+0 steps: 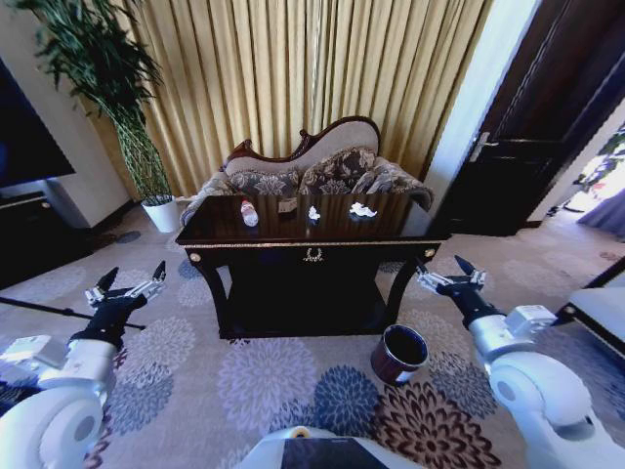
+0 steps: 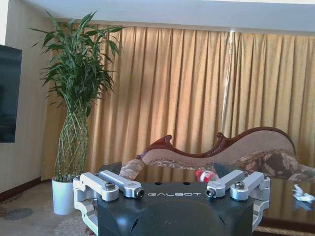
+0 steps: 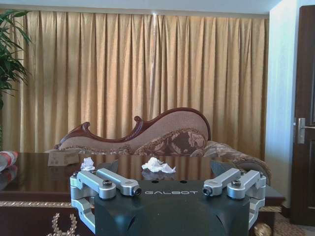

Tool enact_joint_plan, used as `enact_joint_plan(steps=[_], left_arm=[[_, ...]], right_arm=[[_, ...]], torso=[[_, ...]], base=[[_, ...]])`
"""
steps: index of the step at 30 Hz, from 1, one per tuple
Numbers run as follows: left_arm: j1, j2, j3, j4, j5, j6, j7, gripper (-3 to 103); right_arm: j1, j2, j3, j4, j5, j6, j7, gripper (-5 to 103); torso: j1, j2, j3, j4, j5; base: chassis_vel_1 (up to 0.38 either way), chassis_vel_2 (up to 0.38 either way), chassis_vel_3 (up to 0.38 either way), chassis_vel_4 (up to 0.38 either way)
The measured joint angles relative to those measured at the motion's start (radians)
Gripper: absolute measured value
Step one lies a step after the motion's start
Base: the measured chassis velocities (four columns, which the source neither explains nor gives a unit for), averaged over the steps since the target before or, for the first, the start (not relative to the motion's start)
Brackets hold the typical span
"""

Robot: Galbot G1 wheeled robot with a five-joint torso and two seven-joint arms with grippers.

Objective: Move to the front of the table and place the trash on the table into the trash bin.

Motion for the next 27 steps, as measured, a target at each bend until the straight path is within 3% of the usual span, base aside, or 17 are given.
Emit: enact_joint_plan(steps=[12, 27], left_arm=[[0.002, -0.004, -0.003, 0.006, 0.001, -0.009, 0.009, 100], [0.007, -0.004, -0.012, 0.009, 0.0, -0.015, 0.012, 100]], right_arm=[[0.0, 0.0, -0.002, 0.001, -0.001, 0.0, 0.0, 100], [-0.002, 0.002, -0.011, 0.011, -0.007, 0.001, -0.01, 100]], torso=[[0.001, 0.0, 0.0, -0.0001, 0.0001], [0.0, 0.0, 0.0, -0.0001, 0.0001]], base=[[-0.155, 0.136, 0.148, -0.121], [-0.029, 0.022, 0.031, -0.019]])
